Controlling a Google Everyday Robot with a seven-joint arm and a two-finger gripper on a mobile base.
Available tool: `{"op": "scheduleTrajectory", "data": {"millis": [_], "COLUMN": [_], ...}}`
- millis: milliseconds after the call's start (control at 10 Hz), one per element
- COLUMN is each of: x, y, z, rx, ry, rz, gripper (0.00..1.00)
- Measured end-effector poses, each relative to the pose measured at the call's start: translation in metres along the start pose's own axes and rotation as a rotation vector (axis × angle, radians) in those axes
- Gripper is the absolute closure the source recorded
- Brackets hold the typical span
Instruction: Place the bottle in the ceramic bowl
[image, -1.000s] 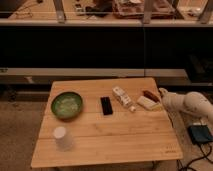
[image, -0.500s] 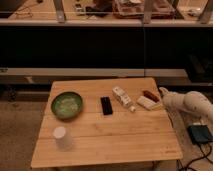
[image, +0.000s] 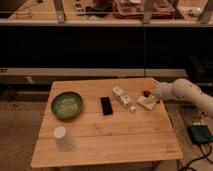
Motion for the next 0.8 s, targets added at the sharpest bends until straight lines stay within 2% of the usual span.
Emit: {"op": "scheduleTrajectory", "data": {"millis": [100,200,300,400,800], "x": [-0.015,-0.034,-0.043,-0.047,-0.049], "y": [0.002,0.005,0.005,0.004,0.004], "z": [0.001,-0.001,-0.003,-0.005,-0.004], "rx": [-0.015,-0.031,-0.034,-0.034,-0.033], "ry": [-0.017,-0.06,-0.081,-0.092,-0.096], "rz": [-0.039,-0.088,-0.112,-0.126,-0.131], "gripper": [0.2,0.2,0.2,0.2,0.2]}}
